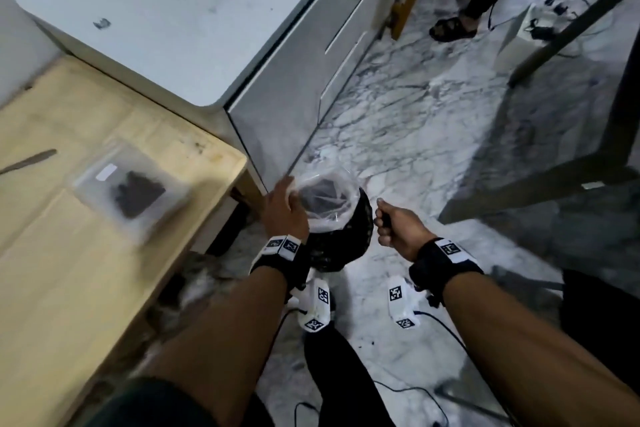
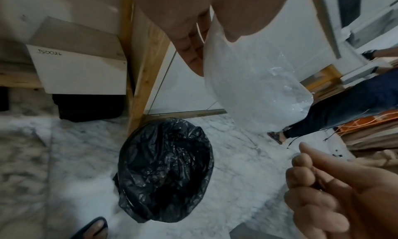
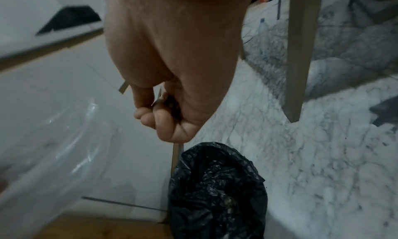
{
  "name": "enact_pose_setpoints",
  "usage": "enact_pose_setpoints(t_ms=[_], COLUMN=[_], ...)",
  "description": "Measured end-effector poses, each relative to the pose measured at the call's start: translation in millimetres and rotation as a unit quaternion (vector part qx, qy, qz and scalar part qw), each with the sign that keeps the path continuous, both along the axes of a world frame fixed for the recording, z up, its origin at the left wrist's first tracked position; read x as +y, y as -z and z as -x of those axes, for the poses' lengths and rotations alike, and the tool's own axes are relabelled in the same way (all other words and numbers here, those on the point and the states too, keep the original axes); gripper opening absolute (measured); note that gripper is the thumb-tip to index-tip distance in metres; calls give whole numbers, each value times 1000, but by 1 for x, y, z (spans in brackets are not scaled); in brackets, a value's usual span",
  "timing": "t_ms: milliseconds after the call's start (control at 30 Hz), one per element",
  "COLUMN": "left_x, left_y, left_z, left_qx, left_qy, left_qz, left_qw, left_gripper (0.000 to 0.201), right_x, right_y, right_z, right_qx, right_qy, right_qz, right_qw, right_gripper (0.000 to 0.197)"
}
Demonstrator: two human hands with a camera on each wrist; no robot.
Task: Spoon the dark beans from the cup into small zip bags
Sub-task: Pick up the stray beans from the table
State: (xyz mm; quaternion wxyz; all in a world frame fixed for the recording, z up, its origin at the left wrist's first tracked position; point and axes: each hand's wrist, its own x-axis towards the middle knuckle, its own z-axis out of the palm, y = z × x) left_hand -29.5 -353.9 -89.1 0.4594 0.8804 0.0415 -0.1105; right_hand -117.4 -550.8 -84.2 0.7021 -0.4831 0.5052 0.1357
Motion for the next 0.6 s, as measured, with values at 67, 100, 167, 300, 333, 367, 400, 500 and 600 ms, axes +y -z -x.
enact_pose_setpoints(t_ms=[67,100,167,300,333,367,400,500,600], left_x=[-7,-10,-11,-4,-3,-2,-1,-2,-4], left_y=[26,42,70,109,117,123,129,145,157], left_z=[-7,-12,-19,-26,-28,-29,-30,-36,-43], left_qx=[10,18,41,54,55,56,59,67,70], left_qy=[0,0,3,20,23,24,22,10,3], left_qz=[-5,-10,-20,-36,-40,-42,-43,-44,-47], left_qw=[1000,1000,999,998,997,997,997,997,996], left_gripper=[34,33,32,32,32,32,32,32,32], right_x=[-6,-8,-10,-12,-14,-16,-17,-24,-30], right_y=[32,49,80,129,139,146,151,165,173], right_z=[-3,-5,-5,-9,-12,-14,-18,-31,-43], right_qx=[2,-5,-26,-30,-22,-13,-6,1,13], right_qy=[-38,-68,-126,-224,-241,-248,-252,-275,-299], right_qz=[28,56,113,182,188,191,195,219,252], right_qw=[999,996,985,957,952,950,948,936,920], right_gripper=[36,34,29,12,7,5,3,7,11])
